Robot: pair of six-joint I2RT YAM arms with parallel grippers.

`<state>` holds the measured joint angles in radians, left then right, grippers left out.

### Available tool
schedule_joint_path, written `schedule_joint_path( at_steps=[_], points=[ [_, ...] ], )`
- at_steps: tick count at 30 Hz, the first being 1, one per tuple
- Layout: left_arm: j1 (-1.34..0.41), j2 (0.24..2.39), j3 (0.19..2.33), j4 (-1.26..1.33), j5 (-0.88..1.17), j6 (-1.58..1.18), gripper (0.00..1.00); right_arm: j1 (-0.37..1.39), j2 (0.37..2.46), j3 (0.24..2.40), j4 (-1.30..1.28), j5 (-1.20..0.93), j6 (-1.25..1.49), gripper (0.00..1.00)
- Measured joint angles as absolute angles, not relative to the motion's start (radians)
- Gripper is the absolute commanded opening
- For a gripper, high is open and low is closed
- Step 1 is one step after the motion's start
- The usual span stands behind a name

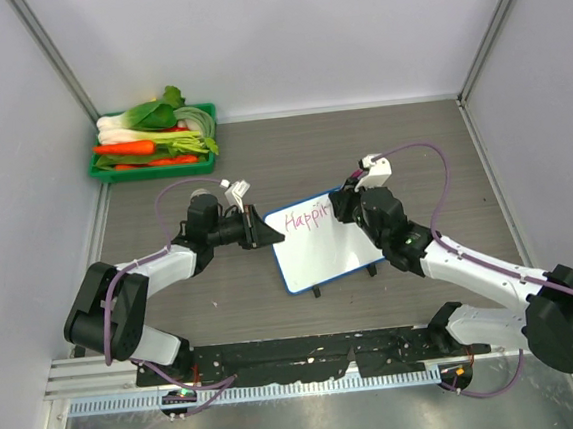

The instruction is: Write a sentence on the whiteboard

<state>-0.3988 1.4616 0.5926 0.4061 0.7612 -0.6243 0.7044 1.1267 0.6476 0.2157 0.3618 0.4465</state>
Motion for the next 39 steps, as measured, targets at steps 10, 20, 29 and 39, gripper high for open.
schedule_joint_path(
  at_steps=[10, 20, 29, 39],
  points=[
    [-0.399, 1.462, 0.593, 0.406, 0.761, -0.624, 0.0, 0.696, 1.127, 0.651, 0.215, 0.377, 0.447, 0.01],
    [-0.399, 1.462, 0.593, 0.406, 0.761, -0.624, 0.0, 0.696, 1.118, 0.643, 0.208, 0.375, 0.447, 0.02],
    [-0.399, 1.462, 0.593, 0.406, 0.761, -0.624, 0.0, 0.696, 1.081, 0.607, 0.188, 0.36, 0.448, 0.01],
    [-0.399, 1.462, 0.593, 0.407, 0.764, -0.624, 0.0, 0.692, 1.047, 0.607, 0.149, 0.352, 0.447, 0.01]
  ],
)
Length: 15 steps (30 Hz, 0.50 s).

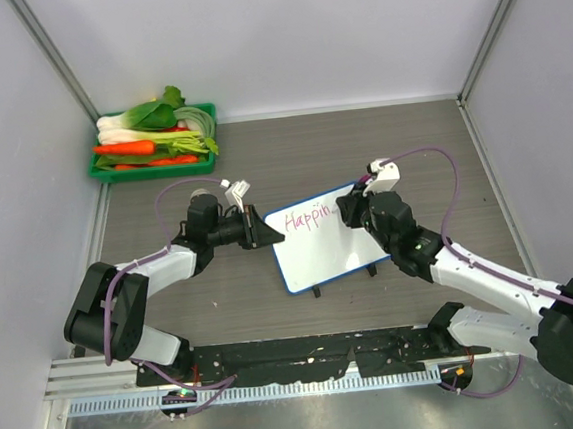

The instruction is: Write a sentence on the whiteboard

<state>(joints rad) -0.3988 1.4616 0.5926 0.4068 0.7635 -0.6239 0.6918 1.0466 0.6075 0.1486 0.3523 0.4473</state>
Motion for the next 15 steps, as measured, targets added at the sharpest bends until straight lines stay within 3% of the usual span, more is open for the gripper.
schedule_joint_path(
  at_steps=[15],
  points=[
    [-0.399, 1.462, 0.593, 0.407, 0.764, -0.624, 0.0, 0.685, 1.077, 0.643, 0.172, 0.357, 0.447, 0.01]
  ],
)
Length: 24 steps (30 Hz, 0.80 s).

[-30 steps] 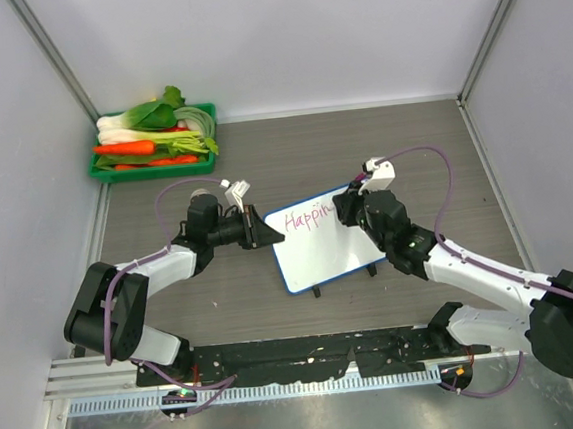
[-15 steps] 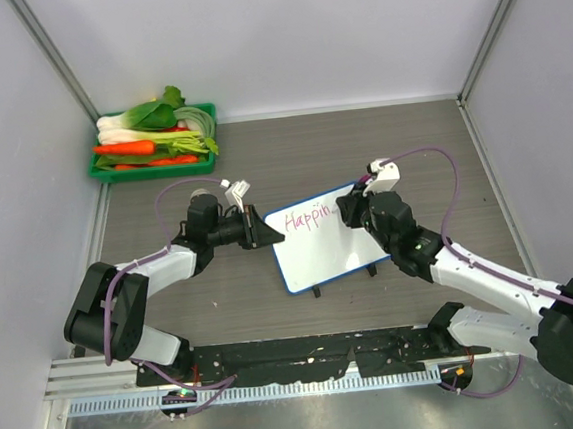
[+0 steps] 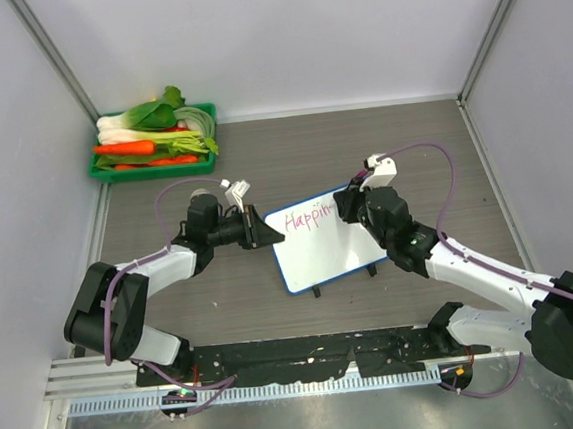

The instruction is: Write a sentence on the whiteboard

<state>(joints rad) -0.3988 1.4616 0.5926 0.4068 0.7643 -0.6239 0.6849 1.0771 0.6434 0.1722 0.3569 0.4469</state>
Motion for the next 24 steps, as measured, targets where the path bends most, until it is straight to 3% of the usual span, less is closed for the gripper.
schedule_joint_path(
  at_steps=[24],
  points=[
    [-0.399, 1.462, 0.593, 0.406, 0.764, -0.624, 0.0, 0.649, 1.1, 0.643, 0.186, 0.366, 0.448, 0.01]
  ],
)
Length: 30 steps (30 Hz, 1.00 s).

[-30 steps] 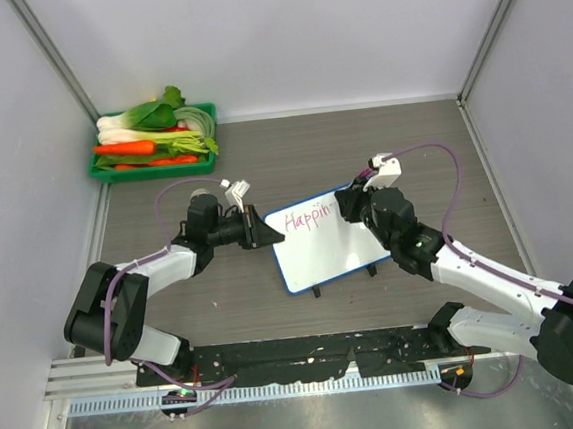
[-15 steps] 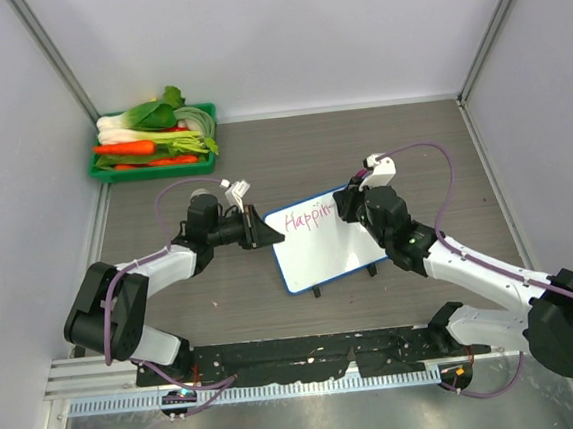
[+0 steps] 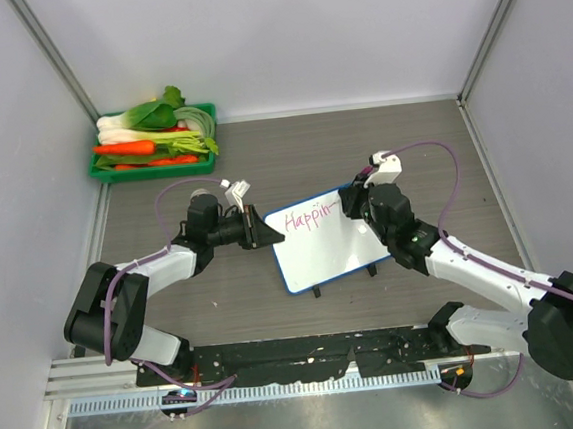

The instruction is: Write a sentence on the whiteboard

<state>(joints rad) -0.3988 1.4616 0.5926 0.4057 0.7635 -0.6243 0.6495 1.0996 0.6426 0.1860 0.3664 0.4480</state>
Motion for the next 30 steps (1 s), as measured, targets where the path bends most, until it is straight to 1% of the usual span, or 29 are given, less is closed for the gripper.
schedule_joint_path(
  at_steps=[12, 30],
  points=[
    [-0.399, 1.462, 0.593, 0.405, 0.764, -0.625, 0.0, 0.63, 1.1, 0.644, 0.187, 0.36, 0.451, 0.01],
    [-0.399, 1.462, 0.593, 0.406, 0.765, -0.624, 0.0, 0.626, 1.1, 0.64, 0.208, 0.286, 0.459, 0.01]
  ],
)
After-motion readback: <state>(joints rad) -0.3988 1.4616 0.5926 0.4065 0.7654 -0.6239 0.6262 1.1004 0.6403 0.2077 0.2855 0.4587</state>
